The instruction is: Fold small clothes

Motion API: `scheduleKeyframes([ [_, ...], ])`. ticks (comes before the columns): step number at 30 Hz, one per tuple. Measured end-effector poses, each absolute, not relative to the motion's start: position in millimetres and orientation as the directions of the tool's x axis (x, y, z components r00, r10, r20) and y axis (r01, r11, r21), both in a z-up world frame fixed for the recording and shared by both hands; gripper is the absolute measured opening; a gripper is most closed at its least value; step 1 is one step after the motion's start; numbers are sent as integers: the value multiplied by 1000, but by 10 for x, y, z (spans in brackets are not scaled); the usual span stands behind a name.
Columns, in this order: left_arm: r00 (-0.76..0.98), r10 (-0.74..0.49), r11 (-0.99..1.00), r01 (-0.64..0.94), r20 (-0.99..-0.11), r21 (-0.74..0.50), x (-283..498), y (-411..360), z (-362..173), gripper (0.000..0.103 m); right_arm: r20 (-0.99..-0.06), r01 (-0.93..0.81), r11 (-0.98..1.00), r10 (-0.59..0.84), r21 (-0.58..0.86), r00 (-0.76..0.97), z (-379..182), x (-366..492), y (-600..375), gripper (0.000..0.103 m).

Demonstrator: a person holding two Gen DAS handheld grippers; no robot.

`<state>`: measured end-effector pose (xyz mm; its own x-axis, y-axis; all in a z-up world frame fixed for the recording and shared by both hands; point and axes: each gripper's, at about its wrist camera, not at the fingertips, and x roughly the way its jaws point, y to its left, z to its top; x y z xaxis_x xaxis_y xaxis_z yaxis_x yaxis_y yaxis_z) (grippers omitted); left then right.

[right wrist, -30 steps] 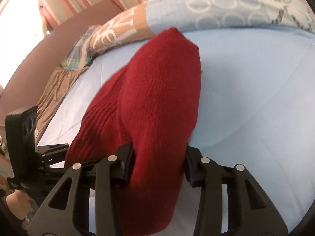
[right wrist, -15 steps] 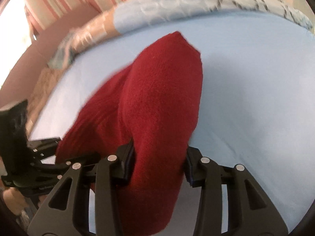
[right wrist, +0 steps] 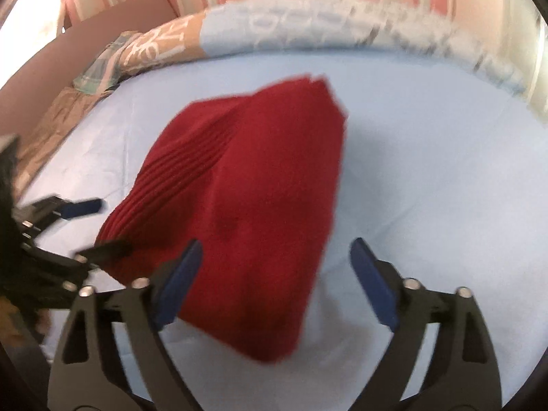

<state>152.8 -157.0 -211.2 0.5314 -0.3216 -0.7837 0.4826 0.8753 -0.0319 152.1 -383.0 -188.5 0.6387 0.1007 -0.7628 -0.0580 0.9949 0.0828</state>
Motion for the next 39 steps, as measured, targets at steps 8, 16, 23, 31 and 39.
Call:
scheduleKeyframes([
  [8,583,-215,924,381,-784,29,1535,-1531,-2507,98,-754,41,985,-155,-167,639,-2271,1254,-3812,90],
  [16,621,-259,929,371,-740,-13,1602,-1461,-2670,102,-736,141,986,-157,-84,659,-2636,1235,-4016,99],
  [23,664,-268,938,346,-698,-31,1408,-1351,-2414,101,-692,170,985,-103,29,715,-2291,1001,-3901,100],
  [31,736,-215,968,246,-642,-43,624,-902,-1901,101,-635,159,985,-82,65,768,-1947,323,-3296,100],
  [39,783,-149,986,167,-603,-27,189,-516,-1723,101,-605,78,997,-54,13,794,-1944,-17,-2859,100],
])
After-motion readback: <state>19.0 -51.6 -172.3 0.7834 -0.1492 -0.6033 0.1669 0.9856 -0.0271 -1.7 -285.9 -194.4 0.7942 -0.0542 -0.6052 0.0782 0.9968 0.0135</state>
